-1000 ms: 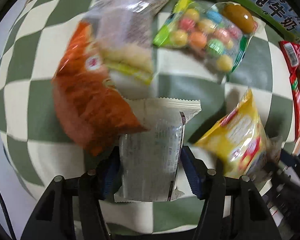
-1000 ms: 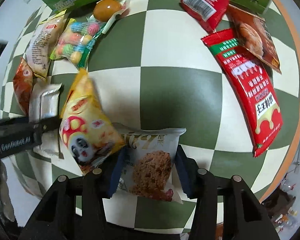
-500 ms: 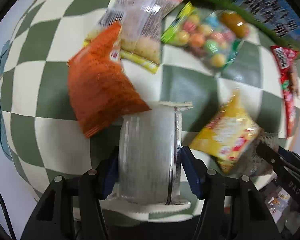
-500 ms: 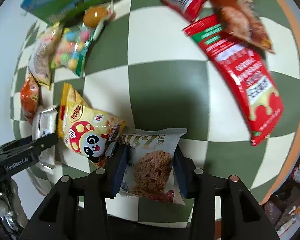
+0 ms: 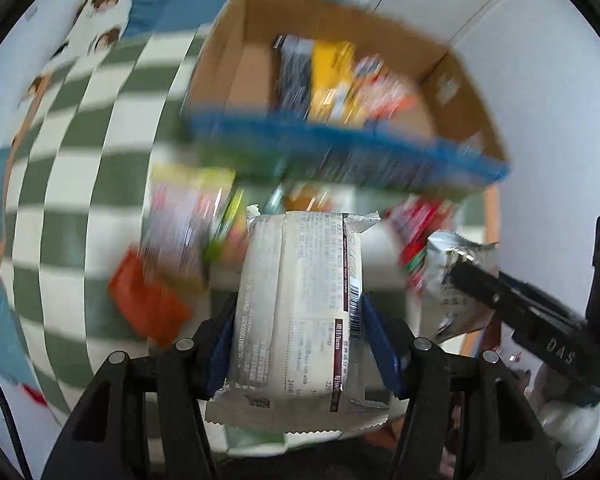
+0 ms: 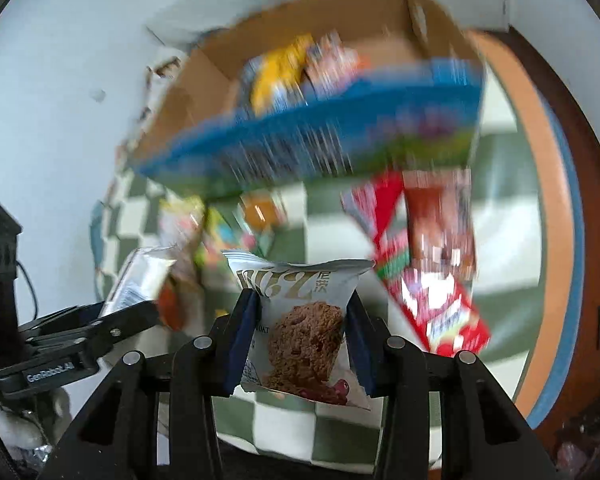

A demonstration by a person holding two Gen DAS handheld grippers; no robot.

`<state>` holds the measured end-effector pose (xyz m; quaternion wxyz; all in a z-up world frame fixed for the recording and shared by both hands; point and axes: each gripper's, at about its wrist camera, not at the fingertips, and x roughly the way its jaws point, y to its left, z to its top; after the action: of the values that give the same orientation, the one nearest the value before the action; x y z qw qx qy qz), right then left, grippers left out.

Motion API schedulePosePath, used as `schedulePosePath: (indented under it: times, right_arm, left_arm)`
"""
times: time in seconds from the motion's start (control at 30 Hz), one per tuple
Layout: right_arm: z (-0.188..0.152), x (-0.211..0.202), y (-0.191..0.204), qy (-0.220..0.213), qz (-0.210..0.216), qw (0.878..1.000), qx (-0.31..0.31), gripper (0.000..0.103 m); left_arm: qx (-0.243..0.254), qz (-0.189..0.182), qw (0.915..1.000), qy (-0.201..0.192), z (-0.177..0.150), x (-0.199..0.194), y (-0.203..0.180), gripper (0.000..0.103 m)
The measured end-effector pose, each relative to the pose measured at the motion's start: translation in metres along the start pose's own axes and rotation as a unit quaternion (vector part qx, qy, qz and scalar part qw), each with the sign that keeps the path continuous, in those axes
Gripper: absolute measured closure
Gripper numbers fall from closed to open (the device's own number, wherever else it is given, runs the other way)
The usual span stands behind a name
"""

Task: Organize snacks
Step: 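Lift both packets into the cardboard box and open both tools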

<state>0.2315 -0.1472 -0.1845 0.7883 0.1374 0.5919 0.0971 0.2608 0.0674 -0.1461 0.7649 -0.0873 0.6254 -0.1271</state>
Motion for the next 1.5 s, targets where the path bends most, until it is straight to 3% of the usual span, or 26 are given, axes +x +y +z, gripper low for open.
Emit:
schedulePosePath:
  times: [0.17, 0.33, 0.53, 0.7, 0.97, 1.0, 1.07, 1.17, 1.5]
  right_arm:
    - [0.068, -0.038, 0.002, -0.065, 0.012, 0.998, -0.003, 0.057]
    - [0.151, -0.032, -0.006, -0.097, -0.032, 0.995, -0.007, 0.057]
    - [0.23, 0.004, -0.029, -0.079, -0.078, 0.994, 0.001, 0.057]
    - [0.269, 0.042, -0.044, -0.05, -0.096, 0.994, -0.004, 0.061]
    - [0.294, 0.077, -0.054, -0.025, -0.11, 0.994, 0.007, 0.059]
    - [0.295, 0.078, -0.054, -0.025, -0.109, 0.994, 0.009, 0.055]
    - [0.293, 0.082, -0.053, -0.024, -0.111, 0.993, 0.013, 0.029]
    - [0.285, 0.086, -0.051, -0.014, -0.11, 0.994, 0.015, 0.013]
    - [0.255, 0.087, -0.039, 0.001, -0.13, 0.991, 0.007, 0.008]
  left_arm:
    - [0.022, 0.002, 0.9982, -0.056, 0.074, -0.021, -0.015, 0.046]
    - [0.026, 0.028, 0.9959, -0.082, 0.148, 0.005, -0.02, 0.046]
    - [0.023, 0.073, 0.9948, -0.066, 0.221, 0.053, -0.006, 0.046]
    - [0.016, 0.092, 0.9949, -0.038, 0.257, 0.093, 0.013, 0.046]
    - [-0.007, 0.09, 0.9956, 0.025, 0.276, 0.142, 0.036, 0.041]
    - [-0.011, 0.084, 0.996, 0.027, 0.276, 0.144, 0.04, 0.037]
    - [-0.012, 0.085, 0.996, 0.028, 0.275, 0.144, 0.043, 0.012]
    - [-0.012, 0.086, 0.9959, 0.023, 0.271, 0.141, 0.045, 0.011]
    - [0.01, 0.105, 0.9945, -0.004, 0.239, 0.108, 0.029, 0.011]
